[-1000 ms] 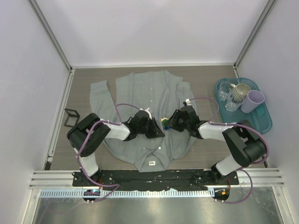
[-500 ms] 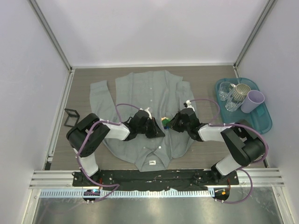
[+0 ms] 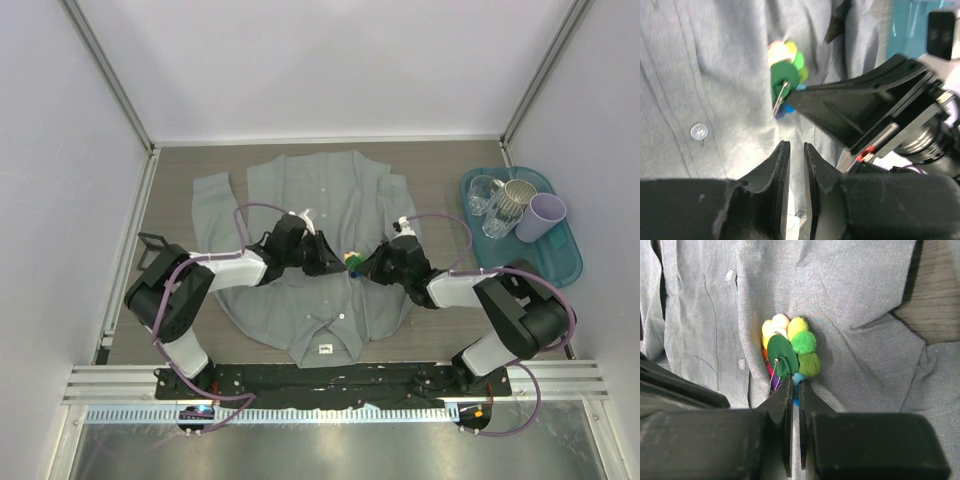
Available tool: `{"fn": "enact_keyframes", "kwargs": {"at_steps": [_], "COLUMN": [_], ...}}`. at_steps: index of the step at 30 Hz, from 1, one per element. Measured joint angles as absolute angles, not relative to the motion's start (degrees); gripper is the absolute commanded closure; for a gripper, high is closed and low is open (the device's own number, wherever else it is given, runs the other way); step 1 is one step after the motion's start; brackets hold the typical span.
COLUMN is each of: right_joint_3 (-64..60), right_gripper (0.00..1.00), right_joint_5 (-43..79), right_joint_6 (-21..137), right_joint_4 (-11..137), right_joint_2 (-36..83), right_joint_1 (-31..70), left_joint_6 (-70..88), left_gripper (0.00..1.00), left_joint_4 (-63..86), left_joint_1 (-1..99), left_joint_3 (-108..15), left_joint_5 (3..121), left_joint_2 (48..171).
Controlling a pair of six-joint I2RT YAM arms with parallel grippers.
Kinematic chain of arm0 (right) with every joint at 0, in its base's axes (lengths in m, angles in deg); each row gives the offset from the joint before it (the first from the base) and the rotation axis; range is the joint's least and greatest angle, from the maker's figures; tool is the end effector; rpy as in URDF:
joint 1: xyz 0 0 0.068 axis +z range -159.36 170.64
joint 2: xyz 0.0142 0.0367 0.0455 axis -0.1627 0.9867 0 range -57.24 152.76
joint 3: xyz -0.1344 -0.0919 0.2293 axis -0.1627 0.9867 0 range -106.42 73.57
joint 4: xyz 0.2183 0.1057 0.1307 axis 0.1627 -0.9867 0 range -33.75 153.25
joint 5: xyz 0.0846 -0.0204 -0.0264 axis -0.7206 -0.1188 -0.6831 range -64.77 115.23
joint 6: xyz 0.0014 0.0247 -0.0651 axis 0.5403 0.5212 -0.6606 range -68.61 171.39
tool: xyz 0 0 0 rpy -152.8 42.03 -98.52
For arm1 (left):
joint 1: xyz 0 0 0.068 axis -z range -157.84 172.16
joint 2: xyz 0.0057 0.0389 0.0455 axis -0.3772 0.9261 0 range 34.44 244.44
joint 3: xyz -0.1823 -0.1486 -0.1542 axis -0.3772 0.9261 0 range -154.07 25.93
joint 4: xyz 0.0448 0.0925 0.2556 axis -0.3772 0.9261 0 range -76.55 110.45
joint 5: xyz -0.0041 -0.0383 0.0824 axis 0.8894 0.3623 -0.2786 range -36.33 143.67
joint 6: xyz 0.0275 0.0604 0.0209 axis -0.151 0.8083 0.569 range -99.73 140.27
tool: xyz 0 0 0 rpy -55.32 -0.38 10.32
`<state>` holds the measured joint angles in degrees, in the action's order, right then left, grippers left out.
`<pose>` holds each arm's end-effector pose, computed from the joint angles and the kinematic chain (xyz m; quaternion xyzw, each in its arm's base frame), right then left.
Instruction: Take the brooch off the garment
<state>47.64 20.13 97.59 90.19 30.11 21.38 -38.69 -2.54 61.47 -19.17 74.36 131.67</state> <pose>0.2484 0.1536 0.1125 0.0983 0.8788 0.3204 0.3398 0.2687 -0.2460 0.1407 -0.0695 0.8781 -0.4417 0.1704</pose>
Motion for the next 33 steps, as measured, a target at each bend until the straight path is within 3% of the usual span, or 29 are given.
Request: {"fn": "enact_keyframes", "kwargs": {"at_steps": [2,6,8,9,17,25,31,33], "right_joint_3": [47.9,48.2,48.2,48.2,48.6,47.9,46.9,46.8], "right_gripper": [0.98,0.76,0.7,0.64,0.42,0.39,0.47,0.55], "right_joint_5": [20.0,19.7,19.5,19.6,20.1,20.1,19.7,19.6], "right_joint_6": [97.6,97.6,97.7,97.9,97.8,97.6,98.1,98.3], "right_joint_4": [90.5,90.3,89.5,89.1,84.8,83.6,86.5,87.5], "right_joint_2": [30.0,29.0,28.2,27.7,21.8,24.1,27.6,28.5], "right_joint_1": [21.4,21.4,21.4,21.4,21.4,21.6,21.7,21.7], "left_joint_6": [-37.4,-35.0,-34.8,-34.7,-35.3,-37.1,-38.1,-38.2], "left_gripper": [0.83,0.92,0.96,0.97,1.0,1.0,1.0,1.0], "left_joint_4": [-1.2,-0.4,-0.6,-0.6,-2.9,-7.3,-8.8,-9.2], "left_joint_1": [60.8,60.4,60.4,60.4,60.4,60.4,60.4,60.4], "left_joint_3": [-21.2,-24.5,-24.5,-24.3,-21.1,-18.9,-18.1,-18.0], "left_joint_5": [74.7,74.7,74.8,74.9,76.0,76.5,77.1,77.3], "left_joint_2": [131.8,133.6,135.0,135.9,139.6,139.6,139.6,139.7]}}
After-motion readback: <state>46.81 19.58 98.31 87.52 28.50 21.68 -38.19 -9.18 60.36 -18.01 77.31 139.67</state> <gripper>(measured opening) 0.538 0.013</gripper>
